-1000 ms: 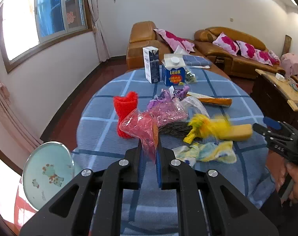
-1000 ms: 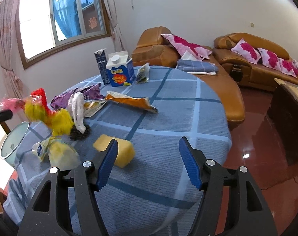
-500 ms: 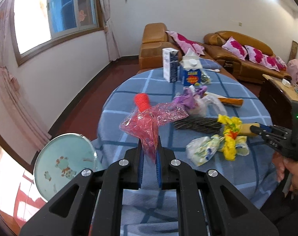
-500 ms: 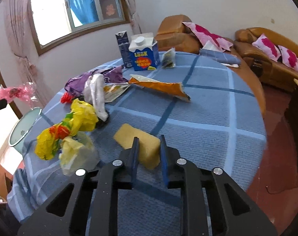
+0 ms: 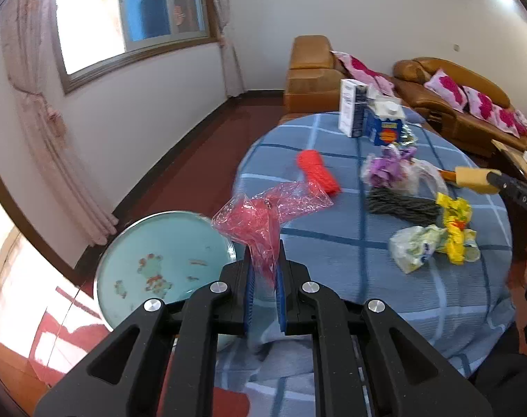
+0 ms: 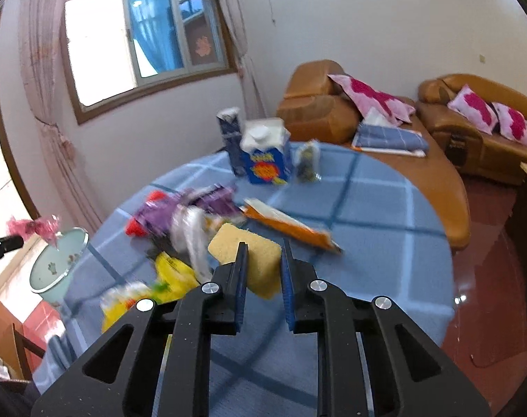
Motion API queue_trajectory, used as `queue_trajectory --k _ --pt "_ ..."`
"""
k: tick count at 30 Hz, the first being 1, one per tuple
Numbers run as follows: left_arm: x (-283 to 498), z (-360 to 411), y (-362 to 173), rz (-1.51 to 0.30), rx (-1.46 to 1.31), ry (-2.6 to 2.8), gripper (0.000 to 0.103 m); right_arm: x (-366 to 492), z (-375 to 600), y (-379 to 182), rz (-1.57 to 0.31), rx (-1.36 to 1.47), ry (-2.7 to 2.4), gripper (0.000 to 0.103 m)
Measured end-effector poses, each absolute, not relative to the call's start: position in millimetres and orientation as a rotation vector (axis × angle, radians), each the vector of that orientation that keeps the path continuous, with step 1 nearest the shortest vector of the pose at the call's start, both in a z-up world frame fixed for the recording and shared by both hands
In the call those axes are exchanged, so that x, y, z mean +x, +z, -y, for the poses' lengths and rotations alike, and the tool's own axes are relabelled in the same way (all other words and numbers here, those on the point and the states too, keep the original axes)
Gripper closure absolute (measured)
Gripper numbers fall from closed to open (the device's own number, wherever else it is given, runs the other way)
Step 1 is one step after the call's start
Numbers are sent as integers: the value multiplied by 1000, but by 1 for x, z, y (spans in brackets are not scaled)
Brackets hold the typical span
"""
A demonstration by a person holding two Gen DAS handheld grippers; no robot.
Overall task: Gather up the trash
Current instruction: 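Carry the pink bag and yellow sponge over the blue bin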
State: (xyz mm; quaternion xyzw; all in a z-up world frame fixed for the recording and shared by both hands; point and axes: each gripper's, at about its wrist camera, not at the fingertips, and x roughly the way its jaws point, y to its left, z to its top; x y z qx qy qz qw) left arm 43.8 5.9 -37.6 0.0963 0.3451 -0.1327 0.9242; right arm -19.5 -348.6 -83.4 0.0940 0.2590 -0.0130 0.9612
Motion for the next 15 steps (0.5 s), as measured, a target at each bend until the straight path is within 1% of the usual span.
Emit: queue_trajectory --k 7,15 --pt "49 -39 -33 -709 174 -195 93 18 297 -62 -489 122 112 85" --pt "49 -63 -31 -697 165 -133 93 69 215 -50 -507 54 285 85"
